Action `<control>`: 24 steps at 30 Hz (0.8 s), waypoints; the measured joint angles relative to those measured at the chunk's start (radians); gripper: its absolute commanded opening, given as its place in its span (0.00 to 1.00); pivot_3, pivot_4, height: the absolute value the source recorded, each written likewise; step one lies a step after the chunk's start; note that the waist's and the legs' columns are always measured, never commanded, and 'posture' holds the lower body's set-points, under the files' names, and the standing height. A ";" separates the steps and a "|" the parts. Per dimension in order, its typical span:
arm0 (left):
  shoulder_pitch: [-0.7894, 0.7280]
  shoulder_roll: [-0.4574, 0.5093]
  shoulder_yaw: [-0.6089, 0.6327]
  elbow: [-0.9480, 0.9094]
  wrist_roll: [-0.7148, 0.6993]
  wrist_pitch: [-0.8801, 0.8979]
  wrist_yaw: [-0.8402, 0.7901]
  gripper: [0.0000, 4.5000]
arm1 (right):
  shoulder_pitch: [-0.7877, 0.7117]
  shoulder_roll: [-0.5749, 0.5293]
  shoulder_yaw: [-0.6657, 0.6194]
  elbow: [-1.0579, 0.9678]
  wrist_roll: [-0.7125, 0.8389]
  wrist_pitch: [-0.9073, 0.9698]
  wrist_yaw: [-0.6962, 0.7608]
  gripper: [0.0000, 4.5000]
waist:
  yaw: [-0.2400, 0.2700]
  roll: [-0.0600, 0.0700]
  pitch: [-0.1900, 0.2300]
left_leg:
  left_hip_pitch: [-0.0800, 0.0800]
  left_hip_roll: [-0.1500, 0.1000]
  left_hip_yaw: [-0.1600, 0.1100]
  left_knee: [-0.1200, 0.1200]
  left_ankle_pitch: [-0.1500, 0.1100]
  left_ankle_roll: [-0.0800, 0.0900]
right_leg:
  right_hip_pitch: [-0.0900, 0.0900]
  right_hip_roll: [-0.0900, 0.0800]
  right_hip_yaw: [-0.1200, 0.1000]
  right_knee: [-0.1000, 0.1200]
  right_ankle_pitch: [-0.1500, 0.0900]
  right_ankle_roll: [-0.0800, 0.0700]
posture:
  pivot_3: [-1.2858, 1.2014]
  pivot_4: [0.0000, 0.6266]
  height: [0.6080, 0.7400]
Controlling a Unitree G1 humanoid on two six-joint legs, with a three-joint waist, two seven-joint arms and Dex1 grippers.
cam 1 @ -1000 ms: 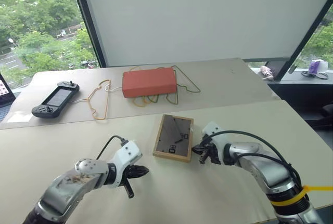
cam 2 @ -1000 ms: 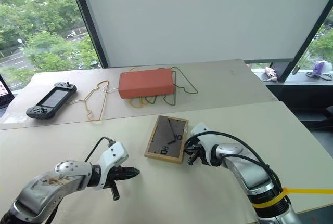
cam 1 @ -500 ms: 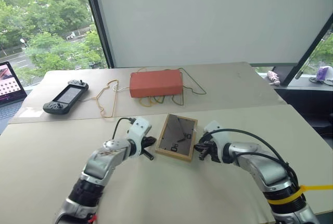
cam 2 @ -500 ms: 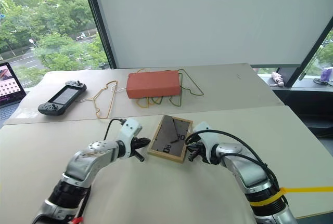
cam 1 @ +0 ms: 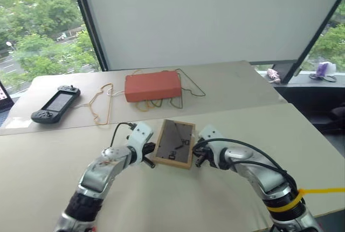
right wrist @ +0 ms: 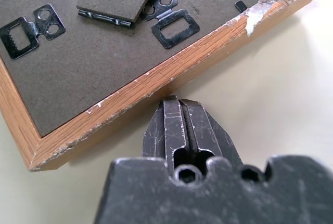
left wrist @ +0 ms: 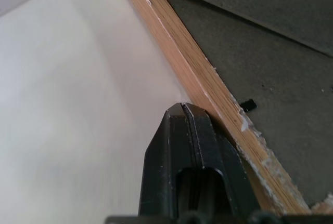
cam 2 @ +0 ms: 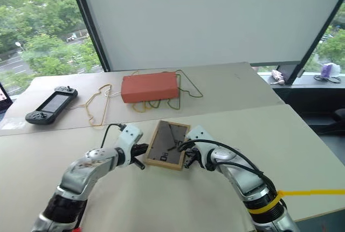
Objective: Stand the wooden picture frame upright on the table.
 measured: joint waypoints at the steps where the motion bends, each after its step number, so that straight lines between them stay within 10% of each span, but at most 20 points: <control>1: 0.022 0.011 0.013 -0.031 -0.012 0.020 -0.001 0.01 | 0.000 -0.002 0.006 -0.007 0.004 0.003 0.004 0.00 | 0.000 0.000 0.000 | 0.000 0.000 0.000 -0.001 0.000 0.000 | 0.000 0.000 0.000 0.000 0.000 0.000 | 0.52 0.24 1.00; 24: 0.271 0.091 0.170 -0.293 -0.168 0.166 -0.007 0.01 | -0.008 -0.037 0.051 -0.009 0.058 -0.009 0.073 0.00 | 0.013 0.000 -0.001 | 0.001 -0.003 0.000 -0.005 0.000 -0.001 | 0.001 -0.003 -0.001 -0.005 0.000 0.000 | 0.52 0.24 1.00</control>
